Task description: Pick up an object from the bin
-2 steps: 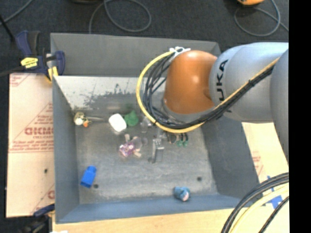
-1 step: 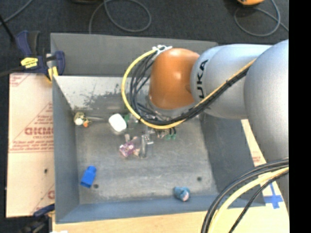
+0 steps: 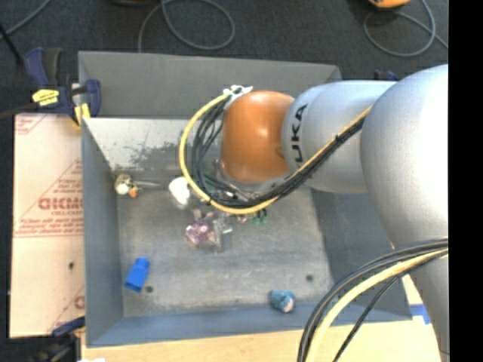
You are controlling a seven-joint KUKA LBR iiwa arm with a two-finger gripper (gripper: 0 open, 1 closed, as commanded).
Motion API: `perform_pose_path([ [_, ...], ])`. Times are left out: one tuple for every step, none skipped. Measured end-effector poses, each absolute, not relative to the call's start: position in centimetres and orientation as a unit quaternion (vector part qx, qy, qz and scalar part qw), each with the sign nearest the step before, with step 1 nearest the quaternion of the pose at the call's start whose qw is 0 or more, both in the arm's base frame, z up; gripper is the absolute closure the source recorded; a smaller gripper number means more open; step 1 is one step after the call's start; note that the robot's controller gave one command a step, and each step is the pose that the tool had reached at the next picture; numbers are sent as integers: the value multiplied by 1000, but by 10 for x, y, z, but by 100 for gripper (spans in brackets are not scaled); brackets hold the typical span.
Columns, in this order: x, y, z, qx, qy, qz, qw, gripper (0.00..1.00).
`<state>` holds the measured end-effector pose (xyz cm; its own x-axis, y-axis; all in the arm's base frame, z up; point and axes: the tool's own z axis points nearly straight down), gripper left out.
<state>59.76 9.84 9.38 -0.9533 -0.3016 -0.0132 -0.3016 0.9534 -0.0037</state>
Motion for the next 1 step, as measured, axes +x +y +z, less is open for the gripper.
perform_pose_path([
  [590, 93, 71, -274, 962, 0, 4, 100],
])
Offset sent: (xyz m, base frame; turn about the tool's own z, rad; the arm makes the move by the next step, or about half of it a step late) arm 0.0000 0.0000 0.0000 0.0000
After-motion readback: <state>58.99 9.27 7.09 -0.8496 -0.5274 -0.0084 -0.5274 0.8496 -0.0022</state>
